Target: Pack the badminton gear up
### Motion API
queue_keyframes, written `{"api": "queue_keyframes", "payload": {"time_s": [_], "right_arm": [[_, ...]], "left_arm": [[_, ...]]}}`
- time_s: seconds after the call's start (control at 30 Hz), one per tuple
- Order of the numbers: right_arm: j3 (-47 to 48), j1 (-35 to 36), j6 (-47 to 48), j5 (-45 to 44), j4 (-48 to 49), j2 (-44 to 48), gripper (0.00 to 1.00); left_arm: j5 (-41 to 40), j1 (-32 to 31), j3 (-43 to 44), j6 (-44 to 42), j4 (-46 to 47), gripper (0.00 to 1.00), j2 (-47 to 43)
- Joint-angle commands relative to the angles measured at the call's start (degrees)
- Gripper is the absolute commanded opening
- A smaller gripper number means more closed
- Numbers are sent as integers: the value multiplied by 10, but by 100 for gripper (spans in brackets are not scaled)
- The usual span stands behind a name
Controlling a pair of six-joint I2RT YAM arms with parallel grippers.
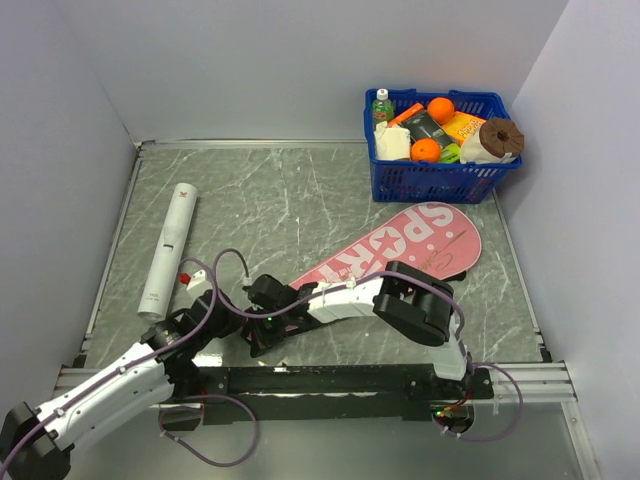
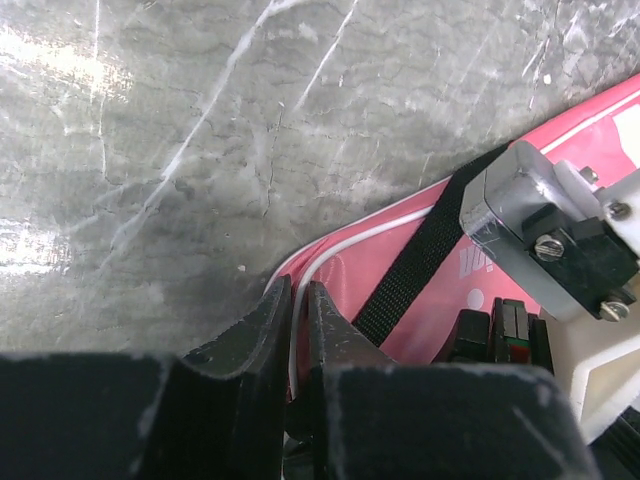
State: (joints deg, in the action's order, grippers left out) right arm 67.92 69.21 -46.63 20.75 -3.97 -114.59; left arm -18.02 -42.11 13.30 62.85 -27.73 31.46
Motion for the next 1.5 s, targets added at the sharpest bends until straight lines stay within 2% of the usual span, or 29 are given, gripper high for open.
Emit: {"api": "queue_keyframes", "payload": {"time_s": [0.0, 0.17, 0.5, 0.73, 0.77, 0.83, 0.87, 1.0, 1.13, 1.23, 1.27, 1.3, 1.33, 1.47], "right_arm": [[39, 1, 25, -88, 90, -10, 0], [47, 1, 37, -152, 75, 5, 0], [133, -2, 35, -179, 33, -27, 0], [86, -12, 27, -204, 68, 6, 1], [72, -13, 26, -203, 76, 15, 10], [57, -14, 28, -200, 86, 28, 20], [42, -14, 29, -199, 91, 43, 28], [9, -14, 50, -196, 90, 88, 42], [-27, -19, 61, -186, 81, 145, 49], [-55, -28, 68, -156, 62, 192, 63], [-61, -29, 74, -148, 49, 213, 82], [-63, -30, 80, -154, 42, 225, 86], [-66, -30, 94, -163, 0, 239, 100], [-77, -43, 124, -247, -84, 315, 100]], "left_arm": [[130, -38, 2, 36, 35, 14, -7], [152, -48, -7, 42, 39, 11, -25], [136, -85, -19, 64, 17, 9, -54], [130, -89, -22, 67, 20, 9, -50], [126, -89, -20, 66, 17, 9, -49], [113, -89, -17, 68, 10, 10, -50], [111, -90, -16, 68, 10, 11, -50], [82, -90, -8, 77, -3, 14, -48], [58, -89, 6, 77, -14, 15, -47], [38, -89, 25, 75, -26, 16, -40], [33, -89, 37, 74, -29, 17, -36], [22, -88, 43, 73, -36, 18, -28], [16, -88, 50, 70, -38, 18, -24], [-23, -88, 92, 54, -43, 27, -6]]}}
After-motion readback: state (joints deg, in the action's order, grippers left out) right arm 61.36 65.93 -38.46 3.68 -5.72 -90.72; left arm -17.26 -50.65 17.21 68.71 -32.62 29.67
